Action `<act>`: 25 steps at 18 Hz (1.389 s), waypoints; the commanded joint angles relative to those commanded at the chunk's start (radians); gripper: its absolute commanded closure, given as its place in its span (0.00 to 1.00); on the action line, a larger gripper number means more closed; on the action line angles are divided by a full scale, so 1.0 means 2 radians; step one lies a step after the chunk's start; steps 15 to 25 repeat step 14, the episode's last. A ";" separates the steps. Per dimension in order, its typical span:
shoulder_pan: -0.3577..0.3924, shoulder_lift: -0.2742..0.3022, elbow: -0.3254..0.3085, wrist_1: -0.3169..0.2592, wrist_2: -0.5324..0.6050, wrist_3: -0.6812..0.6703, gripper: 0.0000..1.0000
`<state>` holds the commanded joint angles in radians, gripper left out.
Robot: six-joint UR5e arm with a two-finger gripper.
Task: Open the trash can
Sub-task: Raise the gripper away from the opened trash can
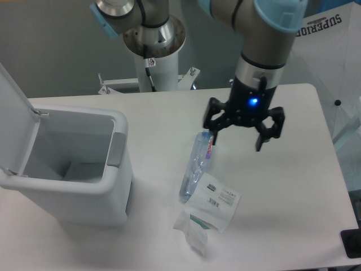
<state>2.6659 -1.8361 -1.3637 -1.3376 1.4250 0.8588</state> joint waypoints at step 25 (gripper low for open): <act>0.045 -0.058 0.002 0.057 0.059 0.298 0.00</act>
